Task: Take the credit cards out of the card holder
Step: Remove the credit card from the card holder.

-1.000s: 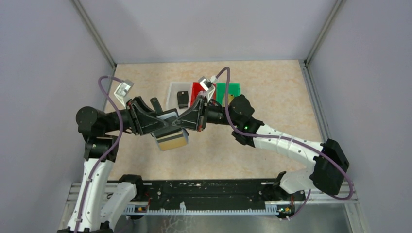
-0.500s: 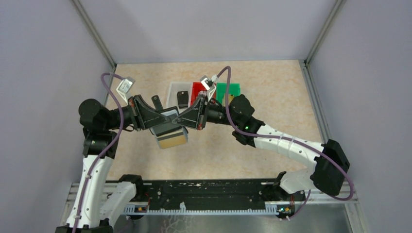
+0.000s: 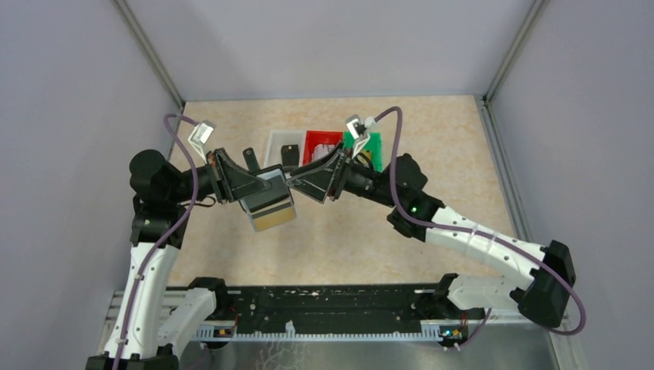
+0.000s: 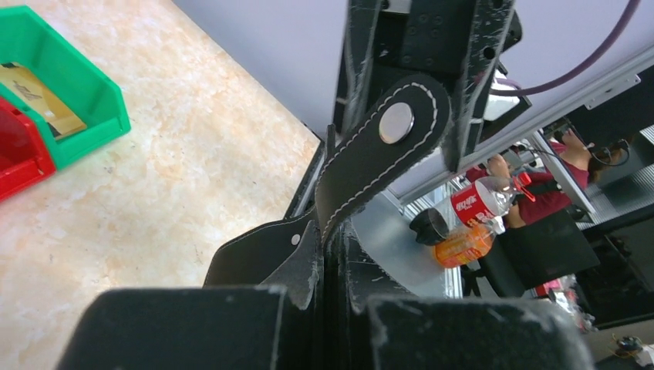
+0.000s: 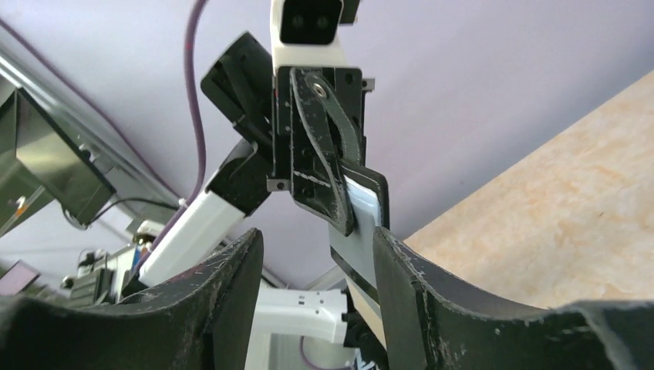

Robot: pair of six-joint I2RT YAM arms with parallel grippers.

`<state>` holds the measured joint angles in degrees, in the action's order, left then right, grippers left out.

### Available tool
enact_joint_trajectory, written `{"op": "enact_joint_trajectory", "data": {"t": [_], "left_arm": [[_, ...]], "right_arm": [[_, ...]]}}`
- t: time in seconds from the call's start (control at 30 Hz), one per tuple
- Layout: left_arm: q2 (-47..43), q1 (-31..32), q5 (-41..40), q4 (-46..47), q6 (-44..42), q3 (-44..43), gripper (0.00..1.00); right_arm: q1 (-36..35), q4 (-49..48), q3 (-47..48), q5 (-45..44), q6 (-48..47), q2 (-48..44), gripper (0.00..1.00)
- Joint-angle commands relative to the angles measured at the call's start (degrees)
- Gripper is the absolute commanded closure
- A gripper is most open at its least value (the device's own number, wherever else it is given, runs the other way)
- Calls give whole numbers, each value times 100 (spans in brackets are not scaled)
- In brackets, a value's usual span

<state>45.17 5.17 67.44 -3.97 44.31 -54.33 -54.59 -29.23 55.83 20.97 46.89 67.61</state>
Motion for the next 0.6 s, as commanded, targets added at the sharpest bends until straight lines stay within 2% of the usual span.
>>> {"op": "enact_joint_trajectory", "data": {"t": [0.0, 0.27, 0.57], "left_arm": [[-26, 15, -316, -120, -250, -314, 100], [-37, 10, -536, -136, -117, -285, 100], [-44, -16, -790, -202, 51, -373, 100]], "right_arm": [[8, 236, -11, -780, -251, -641, 46], [-192, -161, -496, -742, 631, -613, 50], [-770, -879, -717, -850, 942, 16, 51]]}}
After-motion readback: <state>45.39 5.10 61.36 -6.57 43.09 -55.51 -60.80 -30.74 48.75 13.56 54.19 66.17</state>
